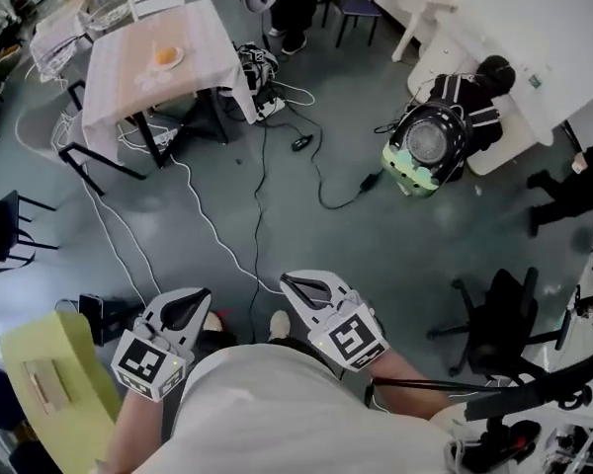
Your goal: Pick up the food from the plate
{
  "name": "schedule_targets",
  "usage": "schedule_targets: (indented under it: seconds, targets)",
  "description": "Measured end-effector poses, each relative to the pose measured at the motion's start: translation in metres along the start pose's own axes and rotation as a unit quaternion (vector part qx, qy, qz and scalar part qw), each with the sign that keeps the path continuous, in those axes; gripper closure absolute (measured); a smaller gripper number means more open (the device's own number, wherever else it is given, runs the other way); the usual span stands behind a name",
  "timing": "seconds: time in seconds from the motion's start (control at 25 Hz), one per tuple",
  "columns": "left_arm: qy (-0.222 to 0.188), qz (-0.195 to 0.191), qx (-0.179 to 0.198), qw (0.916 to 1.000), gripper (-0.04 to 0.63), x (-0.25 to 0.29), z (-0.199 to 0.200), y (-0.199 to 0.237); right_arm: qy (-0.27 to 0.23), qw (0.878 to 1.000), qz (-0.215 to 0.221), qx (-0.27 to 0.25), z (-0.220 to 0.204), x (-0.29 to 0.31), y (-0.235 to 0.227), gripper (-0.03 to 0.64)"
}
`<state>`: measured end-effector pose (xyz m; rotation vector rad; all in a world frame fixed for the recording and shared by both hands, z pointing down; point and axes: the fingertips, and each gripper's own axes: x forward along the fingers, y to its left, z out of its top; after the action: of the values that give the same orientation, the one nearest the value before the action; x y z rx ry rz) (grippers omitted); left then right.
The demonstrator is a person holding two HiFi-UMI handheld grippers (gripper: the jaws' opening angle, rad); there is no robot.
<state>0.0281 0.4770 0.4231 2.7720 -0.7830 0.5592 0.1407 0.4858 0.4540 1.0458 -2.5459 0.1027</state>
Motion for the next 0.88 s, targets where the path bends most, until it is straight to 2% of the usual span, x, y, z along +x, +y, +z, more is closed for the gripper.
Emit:
schedule_targets:
  seconds: [0.16, 0.2, 0.32, 0.44, 0.56, 0.72, 0.88]
  targets:
    - [0.0, 0.023, -0.014, 0.9996, 0.586, -0.007, -0.008, 0.012, -0.006, 1.0, 0.014, 0.001, 0.001, 0.017, -0.005, 0.6]
    - [0.001, 0.026, -0.019, 0.9995, 0.586, -0.007, -0.01, 0.02, -0.006, 1.0, 0.014, 0.003, 0.003, 0.024, -0.008, 0.589]
    - [0.0, 0.031, -0.029, 0.9991, 0.586, -0.007, -0.014, 0.05, -0.003, 1.0, 0.011, 0.005, 0.011, 0.051, -0.015, 0.498]
    - [-0.015, 0.025, -0.027, 0.9992, 0.586, -0.002, -0.011, 0.086, 0.008, 1.0, 0.006, -0.002, 0.02, 0.083, -0.026, 0.486]
    - [-0.035, 0.01, -0.023, 0.9991, 0.584, 0.005, 0.0, 0.133, 0.017, 1.0, -0.011, -0.005, 0.039, 0.12, -0.042, 0.483]
    - [-0.058, -0.008, -0.017, 0.9982, 0.567, -0.005, 0.028, 0.215, 0.029, 0.999, -0.032, -0.014, 0.087, 0.183, -0.059, 0.48]
    - [-0.054, -0.02, -0.004, 0.9983, 0.529, -0.02, 0.033, 0.282, 0.023, 0.999, -0.048, -0.013, 0.126, 0.241, -0.07, 0.472]
